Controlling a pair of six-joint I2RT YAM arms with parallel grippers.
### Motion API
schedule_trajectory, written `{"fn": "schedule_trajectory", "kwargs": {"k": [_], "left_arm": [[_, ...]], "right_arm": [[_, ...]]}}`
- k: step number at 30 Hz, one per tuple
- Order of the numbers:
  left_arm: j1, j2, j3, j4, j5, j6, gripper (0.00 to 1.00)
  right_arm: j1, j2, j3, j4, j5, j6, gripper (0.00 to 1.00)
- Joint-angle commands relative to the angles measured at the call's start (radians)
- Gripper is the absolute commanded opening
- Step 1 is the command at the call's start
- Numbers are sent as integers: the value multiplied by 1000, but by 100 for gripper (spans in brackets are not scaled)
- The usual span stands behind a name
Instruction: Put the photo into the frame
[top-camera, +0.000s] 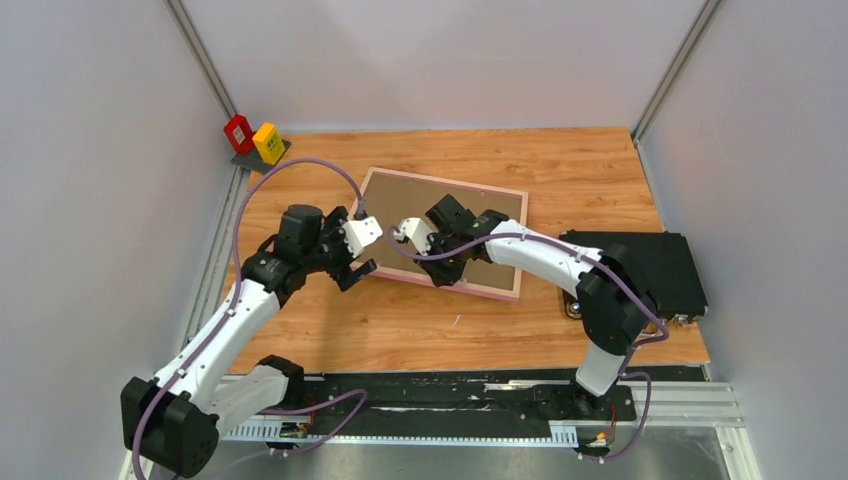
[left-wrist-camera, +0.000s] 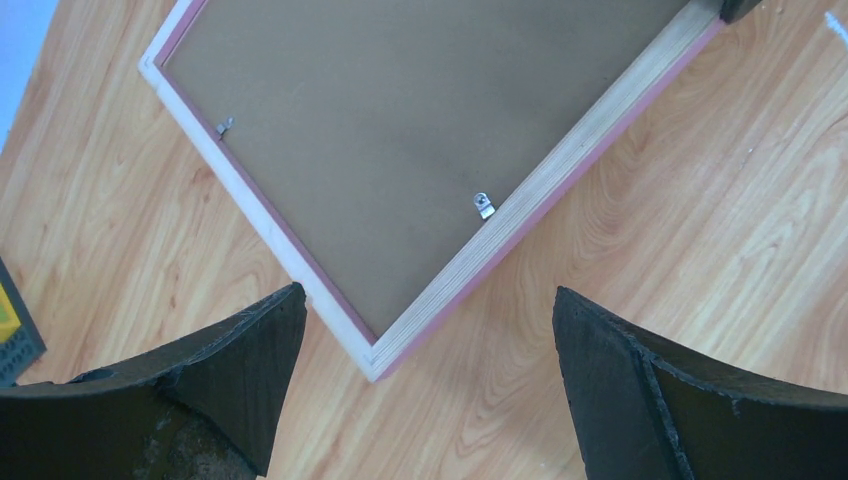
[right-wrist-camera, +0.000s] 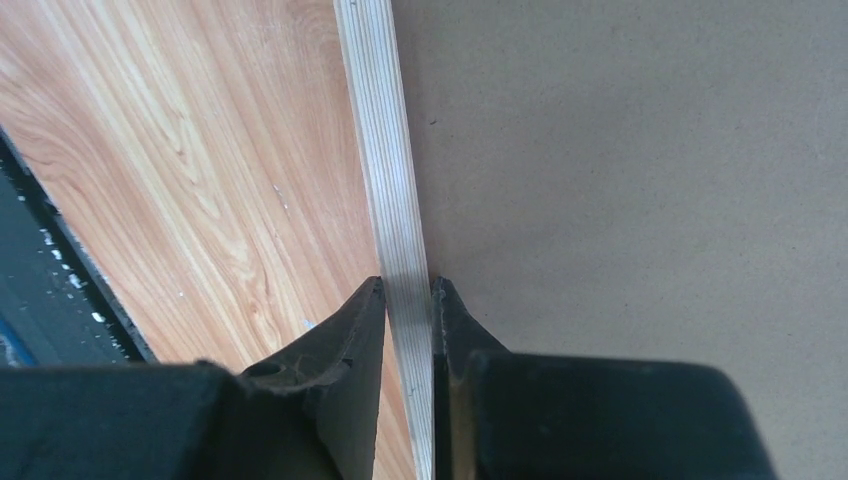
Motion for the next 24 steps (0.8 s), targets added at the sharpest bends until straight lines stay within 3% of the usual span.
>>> {"fn": "schedule_trajectory", "kwargs": {"k": [1, 9, 24], "left_arm": [[-35, 3, -62, 162, -63, 70, 100], [-38, -45, -167, 299, -10, 148, 100], [-98, 61, -179, 373, -36, 356, 100]], "right_arm": [[-38, -25, 104, -21, -81, 38, 0], [-85, -25, 157, -70, -163, 58, 0], [-125, -11, 265, -169, -264, 78, 0]]}}
